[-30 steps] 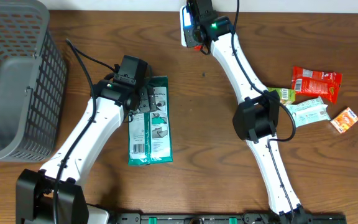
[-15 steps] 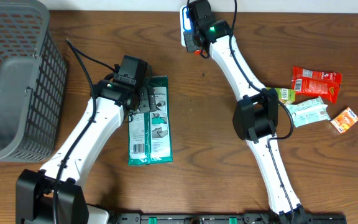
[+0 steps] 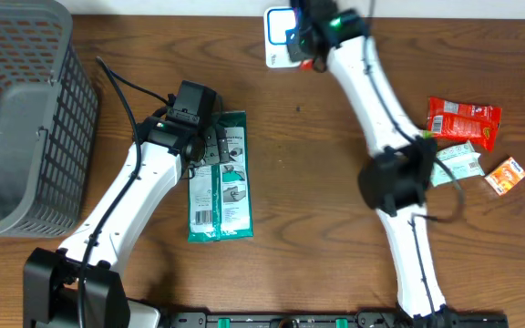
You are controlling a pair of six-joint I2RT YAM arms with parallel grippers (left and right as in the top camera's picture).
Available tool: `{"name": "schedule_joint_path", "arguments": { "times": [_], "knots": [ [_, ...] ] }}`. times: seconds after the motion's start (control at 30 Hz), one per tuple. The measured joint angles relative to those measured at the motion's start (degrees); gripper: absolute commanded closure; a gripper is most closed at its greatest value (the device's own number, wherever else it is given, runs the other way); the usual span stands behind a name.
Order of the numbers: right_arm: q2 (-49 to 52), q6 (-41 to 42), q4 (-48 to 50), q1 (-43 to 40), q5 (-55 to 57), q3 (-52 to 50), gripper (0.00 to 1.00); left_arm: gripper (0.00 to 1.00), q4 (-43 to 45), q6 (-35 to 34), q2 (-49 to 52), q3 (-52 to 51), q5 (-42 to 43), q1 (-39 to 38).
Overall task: Scan the item barcode
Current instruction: 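Lift the red sachet up to the white scanner window, then carry the red sachet right and drop it on the item pile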
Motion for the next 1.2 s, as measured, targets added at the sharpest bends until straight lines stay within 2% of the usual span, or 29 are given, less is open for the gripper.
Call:
{"name": "schedule_joint_path", "arguments": {
  "times": [0.2,0.3,0.43,0.57,0.6,0.67,0.7,0.73,0.8,0.83,0.87,0.93,1.03,1.2],
  "knots": [
    [-22.67,-1.79,-16.83,-3.56,0.2,1.42,0.99,0.07,-0.09,0.0,0.0,0.0,0.02,0.0],
    [-27.23,-2.21,-24.57,-7.89,1.01,2.03,0.99,0.07,-0.07,0.0,0.02,0.0,0.02,0.0],
    [-25.94,-2.4,-34.73,-17.33,3.96,-0.42,0.99,0.07,-0.02,0.0,0.02,0.0,0.02,0.0],
    [-24.44,-1.53,-30.91,-25.62,5.18,-11.63,0.99,0.07,-0.02,0.0,0.02,0.0,0.02,0.0],
    [-24.09,-0.83,-27.08,-29.22,5.64,-19.54,0.99,0.07,-0.02,0.0,0.02,0.0,0.0,0.0],
    [-23.74,-0.39,-24.0,-31.32,5.9,-25.42,0.98,0.07,-0.02,0.0,0.02,0.0,0.0,0.0],
    [-23.74,-0.33,-21.59,-32.39,5.99,-28.61,0.94,0.07,-0.02,0.0,0.02,0.0,0.0,0.0],
    [-23.74,-0.22,-18.75,-33.29,6.05,-32.41,0.87,0.07,-0.04,0.0,0.02,0.0,0.02,0.0],
    [-23.28,-0.02,-13.75,-35.52,6.08,-41.42,0.45,0.07,-0.04,0.0,0.02,0.0,0.0,0.0],
    [-23.23,0.26,-11.04,-36.46,5.99,-44.96,0.28,0.07,-0.02,0.0,0.02,0.0,0.0,0.0],
    [-23.21,0.2,-8.57,-37.77,6.12,-49.22,0.2,0.07,0.0,0.0,0.02,0.0,0.0,0.0],
    [-23.21,0.42,-5.22,-38.88,6.08,-53.55,0.13,0.07,-0.02,0.0,0.02,0.0,0.0,0.0],
    [-23.21,0.52,-4.72,-39.23,5.9,-54.64,0.13,0.07,-0.02,0.0,0.02,0.0,0.0,0.0],
    [-23.23,0.02,-12.26,-39.21,3.45,-49.68,0.12,0.07,0.0,0.0,0.02,0.0,0.0,0.0]
  ]
}}
